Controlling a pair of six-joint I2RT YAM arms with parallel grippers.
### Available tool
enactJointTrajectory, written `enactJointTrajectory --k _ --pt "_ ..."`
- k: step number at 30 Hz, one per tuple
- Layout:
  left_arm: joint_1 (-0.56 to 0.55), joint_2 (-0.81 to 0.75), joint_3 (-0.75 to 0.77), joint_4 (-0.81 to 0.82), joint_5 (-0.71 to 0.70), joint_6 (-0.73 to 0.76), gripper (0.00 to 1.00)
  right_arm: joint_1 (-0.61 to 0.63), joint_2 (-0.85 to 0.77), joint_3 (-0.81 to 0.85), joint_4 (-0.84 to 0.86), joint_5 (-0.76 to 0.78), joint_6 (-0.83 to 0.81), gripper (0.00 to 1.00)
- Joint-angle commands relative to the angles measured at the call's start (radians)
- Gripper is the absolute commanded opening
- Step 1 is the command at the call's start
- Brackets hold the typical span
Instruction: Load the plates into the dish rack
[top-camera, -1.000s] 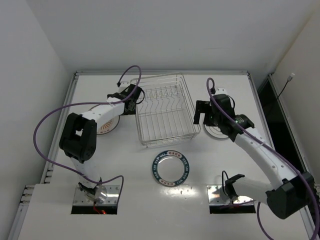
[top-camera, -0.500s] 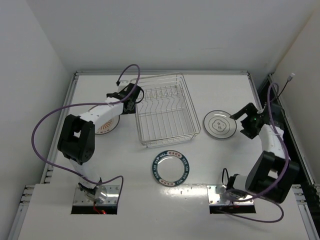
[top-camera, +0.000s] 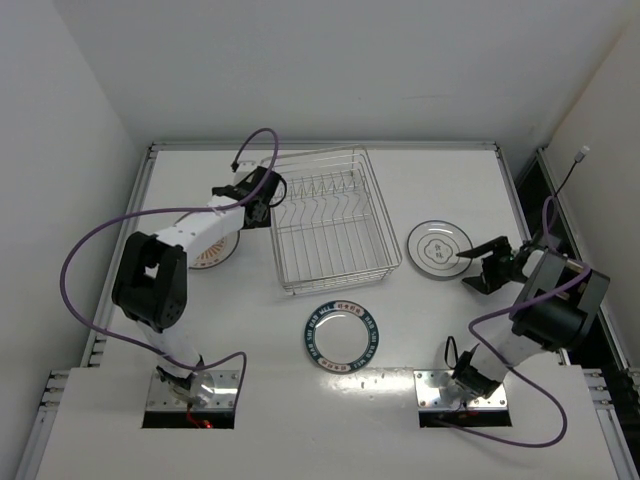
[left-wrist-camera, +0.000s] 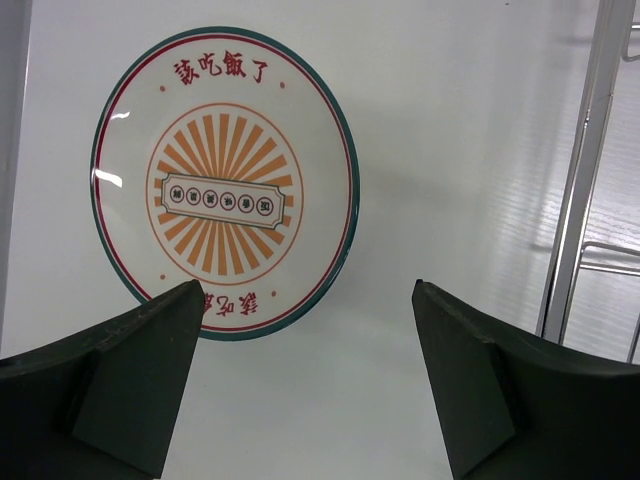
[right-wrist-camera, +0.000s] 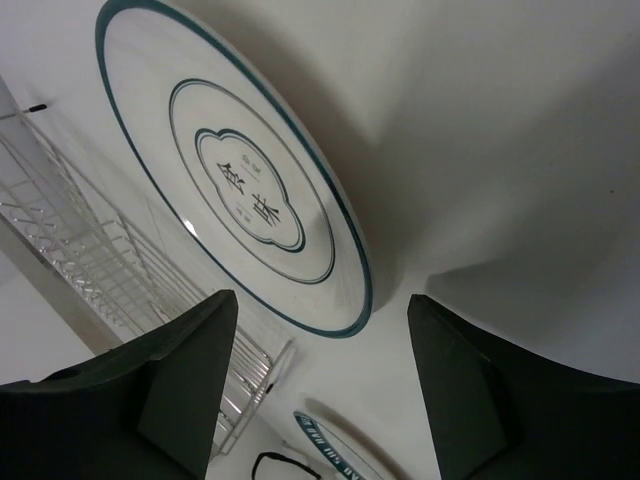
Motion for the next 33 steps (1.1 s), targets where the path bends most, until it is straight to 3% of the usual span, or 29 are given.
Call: enactJointTrajectory --k 1,13,16,17,19,26,29,33 --pt "-0.006 -0.05 0.003 0.018 -0.001 0.003 0.83 -0.001 0.056 0.048 0.038 -0.018 0.013 0.65" --pt "-0.006 -0.06 -0.006 0.018 0.008 0.003 0.83 0.069 0.179 0.149 0.049 0.015 0.013 0.41" --pt "-0.006 -0.06 -0.006 0.027 0.008 0.003 0.83 0.089 0.193 0.162 0.049 0.015 0.013 0.2" --pt "-0.006 -0.06 -0.006 0.027 0.017 0.003 0.83 0.089 0.193 0.162 0.049 0.015 0.022 0.08" --pt "-0.006 -0.049 0.016 0.007 0.017 -0.008 0.83 0.089 0.183 0.153 0.06 0.015 0.022 0.0" --pt "-0.072 -0.104 0.146 -0.123 -0.086 -0.163 0.83 0.112 -0.13 0.162 -0.029 0.122 -0.063 0.0" --pt "-0.168 -0.197 0.063 -0.095 -0.188 -0.276 0.83 0.164 -0.319 0.244 -0.099 0.215 -0.073 0.0" --pt "-0.271 -0.277 -0.087 0.007 -0.34 -0.283 0.83 0.304 -0.396 0.437 -0.174 0.369 -0.131 0.0"
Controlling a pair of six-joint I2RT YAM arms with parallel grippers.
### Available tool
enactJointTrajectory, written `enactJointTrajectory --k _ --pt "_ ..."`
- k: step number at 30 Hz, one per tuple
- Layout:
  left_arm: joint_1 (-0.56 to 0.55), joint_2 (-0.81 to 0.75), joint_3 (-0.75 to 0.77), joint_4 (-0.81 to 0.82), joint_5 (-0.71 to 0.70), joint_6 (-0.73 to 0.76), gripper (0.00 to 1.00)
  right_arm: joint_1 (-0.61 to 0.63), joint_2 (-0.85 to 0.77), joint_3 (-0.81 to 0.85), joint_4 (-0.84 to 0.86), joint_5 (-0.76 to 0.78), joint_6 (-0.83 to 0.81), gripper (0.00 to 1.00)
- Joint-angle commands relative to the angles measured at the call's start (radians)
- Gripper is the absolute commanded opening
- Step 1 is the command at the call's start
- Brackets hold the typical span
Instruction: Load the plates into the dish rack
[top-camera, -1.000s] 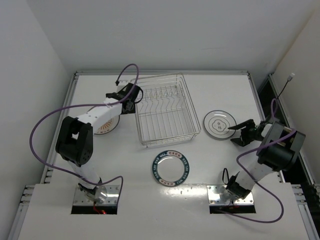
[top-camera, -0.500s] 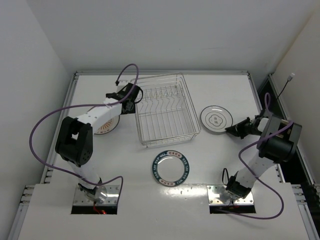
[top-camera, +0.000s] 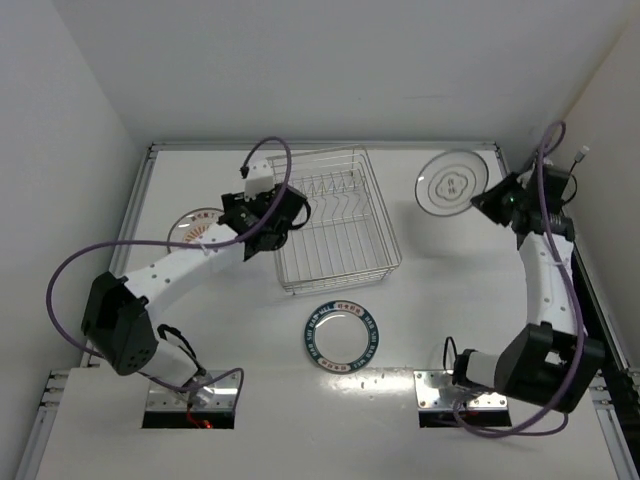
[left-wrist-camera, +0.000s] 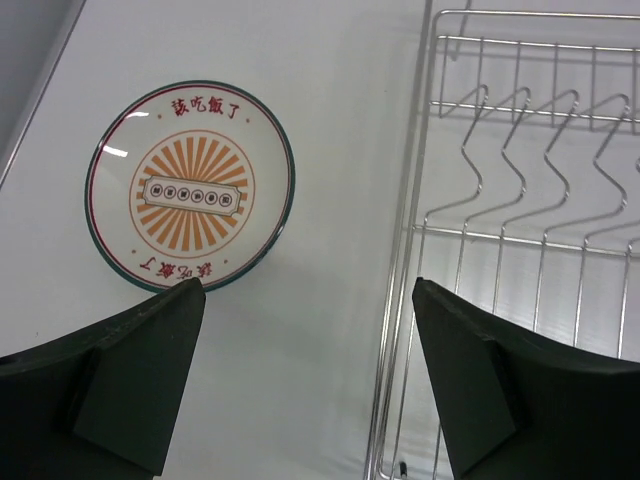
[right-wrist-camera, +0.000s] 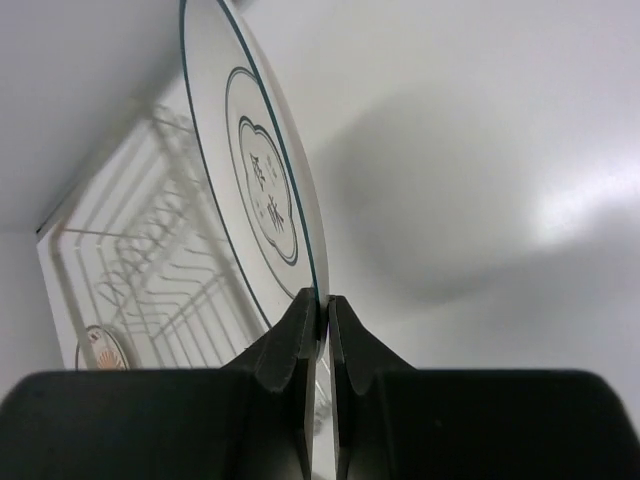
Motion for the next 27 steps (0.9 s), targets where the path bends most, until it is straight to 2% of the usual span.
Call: enactJointTrajectory --k 1,2,5,9,14,18,23,27 --pt "-0.108 -0.074 -0.094 0.061 -0.189 -0.064 0.83 0.142 -0.052 0.199 -0.018 0.181 -0.084 0.0" --pt "-0.134 -0.075 -0.11 0.062 -0.266 -0.076 0.83 0.179 -0.052 0.267 -0.028 0.222 -0.099 0.0" --pt "-0.191 -0.093 -0.111 0.029 -0.34 -0.087 0.83 0.328 0.012 0.392 -0.042 0.383 -0.16 0.0" --pt "-0.2 -0.145 -0.153 0.052 -0.341 -0.078 0.83 0.501 0.119 0.505 -0.044 0.566 -0.243 0.0" --pt "-0.2 -0.2 -0.173 0.037 -0.43 -0.108 0.83 0.685 0.262 0.629 -0.068 0.79 -0.305 0.0" --pt "-0.2 -0.236 -0.194 0.046 -0.45 -0.108 0.83 0.765 0.361 0.651 -0.068 0.905 -0.345 0.0" --pt "-0.2 -0.248 -0.194 0.078 -0.45 -0.076 0.83 0.825 0.411 0.642 -0.05 0.994 -0.366 0.0" --pt "-0.2 -0.248 -0.194 0.088 -0.45 -0.053 0.83 0.861 0.437 0.622 -0.05 1.014 -0.375 0.0"
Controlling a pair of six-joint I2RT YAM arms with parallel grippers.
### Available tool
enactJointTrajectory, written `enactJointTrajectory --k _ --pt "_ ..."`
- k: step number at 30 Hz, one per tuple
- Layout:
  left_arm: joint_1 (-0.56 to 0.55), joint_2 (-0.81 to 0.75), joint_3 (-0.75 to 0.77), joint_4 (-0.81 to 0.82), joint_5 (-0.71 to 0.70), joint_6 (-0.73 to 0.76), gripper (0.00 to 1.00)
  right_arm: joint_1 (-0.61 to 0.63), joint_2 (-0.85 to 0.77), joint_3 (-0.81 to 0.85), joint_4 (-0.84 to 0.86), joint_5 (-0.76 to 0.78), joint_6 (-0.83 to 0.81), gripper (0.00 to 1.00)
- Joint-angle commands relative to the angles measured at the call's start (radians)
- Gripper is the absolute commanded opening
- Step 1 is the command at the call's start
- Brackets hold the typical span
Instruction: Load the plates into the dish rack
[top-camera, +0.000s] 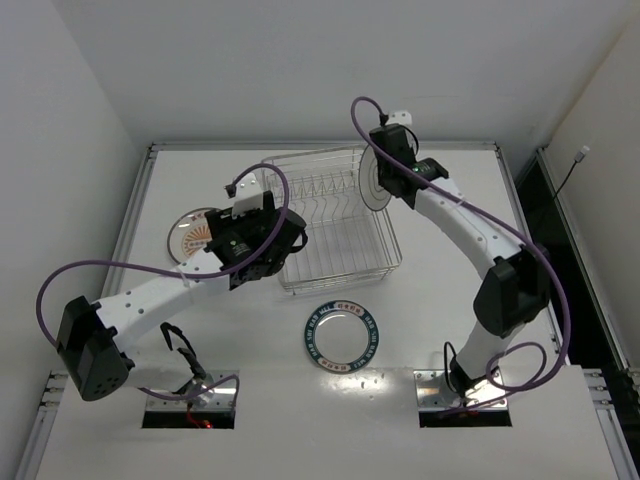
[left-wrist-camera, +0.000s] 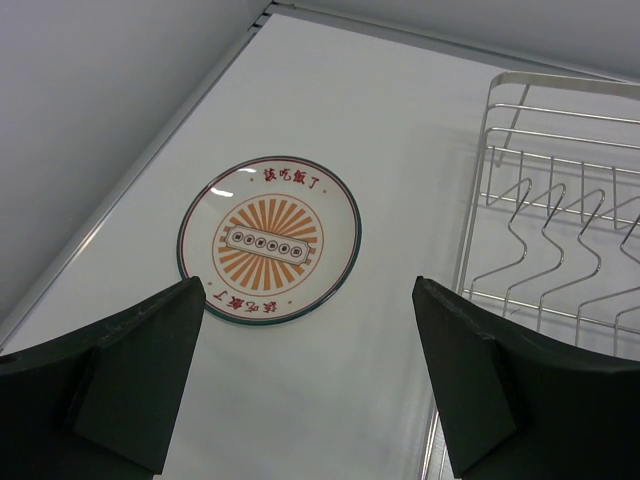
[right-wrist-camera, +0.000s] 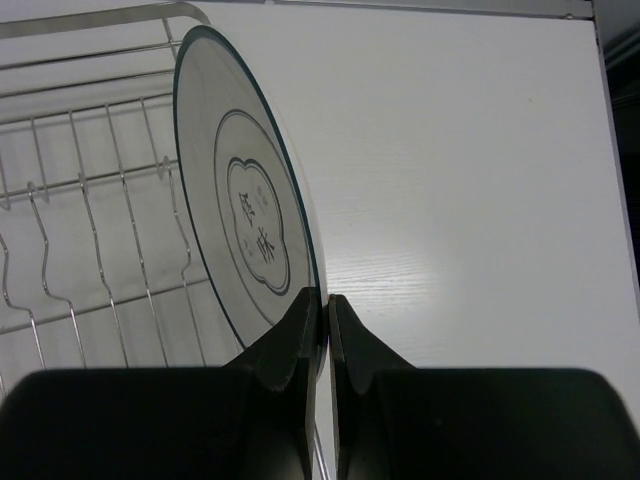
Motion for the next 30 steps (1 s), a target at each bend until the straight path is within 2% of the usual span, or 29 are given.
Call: enactJointTrajectory --k 1,11,12,15,18,19,21,22,24,25,26,27,29,30 --pt "-0.002 -0.018 -0.005 0.05 -0.041 0.012 0.83 0.022 0.01 0.032 0.067 0.101 -0.029 0.0" --pt "-0.002 -0.018 -0.014 0.073 -0.032 0.046 0.83 0.085 0.145 0.049 0.085 0.153 -0.057 0.0" --pt "-0.002 -0.018 -0.014 0.073 -0.032 0.055 0.83 0.085 0.158 0.073 0.072 0.153 -0.057 0.07" --pt "-0.002 -0.018 -0.023 0.093 -0.023 0.065 0.83 0.085 0.176 0.095 0.049 0.153 -0.066 0.14" --pt "-0.002 -0.018 -0.023 0.104 -0.014 0.083 0.83 0.085 0.161 0.083 0.049 0.153 -0.066 0.37" --pt "-0.002 -0.018 -0.023 0.104 -0.014 0.083 0.83 0.085 0.132 0.082 0.039 0.153 -0.066 0.45" --pt "-0.002 -0.018 -0.023 0.104 -0.014 0.083 0.83 0.094 0.08 0.047 0.012 0.162 -0.042 0.51" --pt "-0.002 -0.018 -0.023 0.104 -0.014 0.083 0.83 0.094 0.001 0.026 -0.002 0.162 -0.042 0.56" --pt "-0.002 -0.018 -0.023 0.104 -0.014 0.083 0.83 0.105 -0.107 -0.063 -0.025 0.135 0.006 0.61" --pt "-0.002 -0.018 -0.023 0.095 -0.014 0.083 0.83 0.105 -0.168 -0.148 -0.052 0.095 0.033 0.67" --pt "-0.002 -0.018 -0.023 0.095 -0.014 0.083 0.83 0.094 -0.304 -0.202 -0.053 0.03 0.07 0.67" --pt "-0.002 -0.018 -0.023 0.095 -0.014 0.094 0.83 0.083 -0.377 -0.317 -0.053 -0.106 0.081 0.68" --pt "-0.002 -0.018 -0.014 0.095 -0.002 0.104 0.83 0.083 -0.515 -0.428 -0.053 -0.234 0.102 0.75" --pt "-0.002 -0.018 -0.014 0.095 0.012 0.104 0.83 0.083 -0.642 -0.483 -0.053 -0.353 0.16 0.76"
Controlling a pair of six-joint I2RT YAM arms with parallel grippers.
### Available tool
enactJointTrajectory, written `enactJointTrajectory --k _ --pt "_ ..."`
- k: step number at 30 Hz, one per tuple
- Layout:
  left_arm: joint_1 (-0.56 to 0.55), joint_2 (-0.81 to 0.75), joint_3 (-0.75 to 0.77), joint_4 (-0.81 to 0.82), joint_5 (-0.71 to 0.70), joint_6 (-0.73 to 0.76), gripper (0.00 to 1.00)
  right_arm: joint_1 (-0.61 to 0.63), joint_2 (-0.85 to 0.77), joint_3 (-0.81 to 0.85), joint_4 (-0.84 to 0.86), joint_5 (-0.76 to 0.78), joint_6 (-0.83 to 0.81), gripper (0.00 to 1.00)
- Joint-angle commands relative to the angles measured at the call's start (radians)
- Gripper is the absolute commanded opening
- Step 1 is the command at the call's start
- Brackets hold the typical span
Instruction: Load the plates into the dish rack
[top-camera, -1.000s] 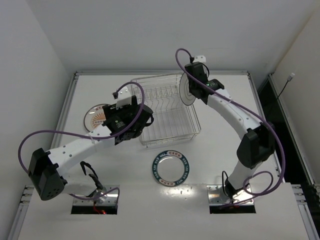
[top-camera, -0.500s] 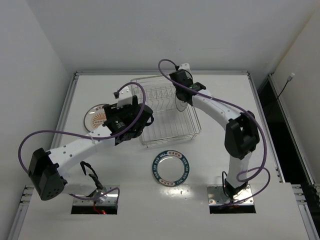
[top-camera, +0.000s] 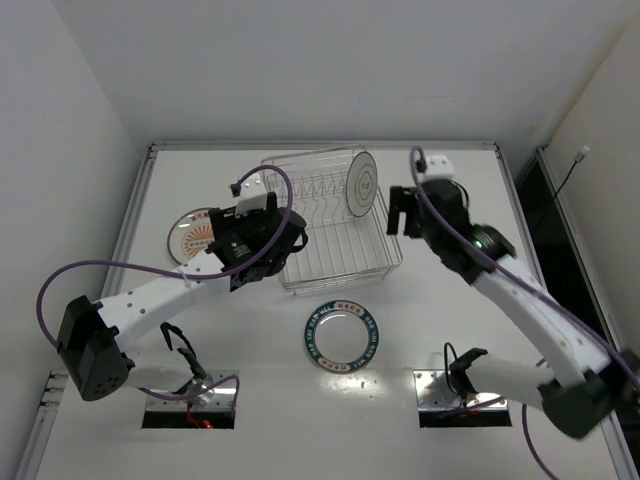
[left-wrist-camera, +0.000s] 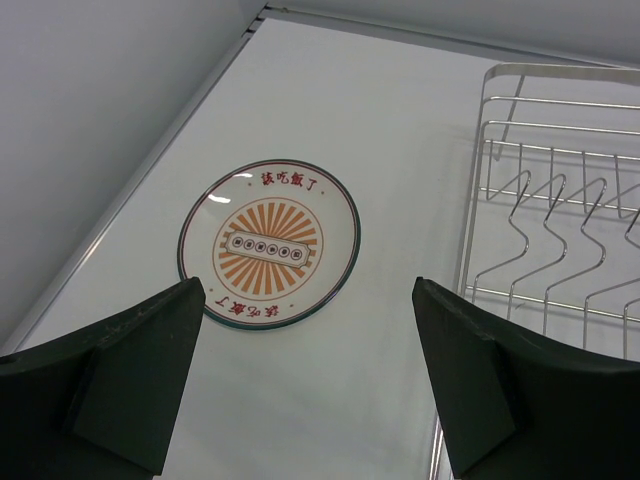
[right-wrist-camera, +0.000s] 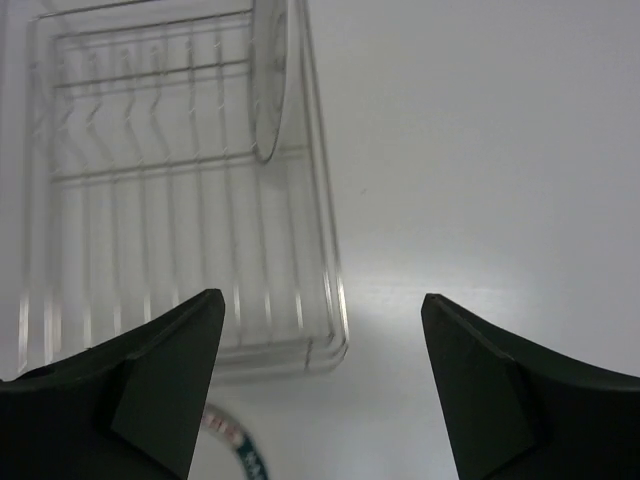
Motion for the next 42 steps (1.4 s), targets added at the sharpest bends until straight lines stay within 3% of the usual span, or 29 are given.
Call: enactJointTrajectory --k 1,7,9,11,18,23,30,37,42 --pt "-0.002 -0.018 0.01 0.03 0.003 0.015 0.83 -0.006 -0.261 -0.234 -0.018 -0.331 0.16 0.78" --pt "-0.002 -0.007 0.01 0.05 0.023 0.045 0.83 -0.015 -0.557 -0.697 0.008 -0.704 0.538 0.78" --pt "-0.002 -0.007 0.01 0.05 0.023 0.045 0.83 -0.015 -0.602 -0.87 0.138 -0.84 0.668 0.78" --pt "-0.002 -0.007 0.01 0.05 0.023 0.045 0.83 -0.027 -0.614 -0.926 0.208 -0.891 0.713 0.76" --pt "-0.002 0.002 0.01 0.05 0.023 0.045 0.83 -0.046 -0.4 -0.862 0.209 -0.93 0.648 0.78" --pt "-0.002 0.002 0.01 0.041 0.014 0.045 0.83 -0.046 -0.282 -0.873 0.33 -0.942 0.668 0.78" --pt "-0.002 0.021 0.01 0.041 0.023 0.055 0.83 -0.036 -0.168 -0.897 0.417 -0.905 0.716 0.68" --pt "-0.002 0.03 0.01 0.041 0.032 0.055 0.83 -0.027 -0.147 -0.975 0.523 -0.895 0.803 0.42" --pt "-0.002 0.039 0.01 0.05 0.041 0.055 0.83 0.002 -0.087 -0.976 0.558 -0.904 0.813 0.35"
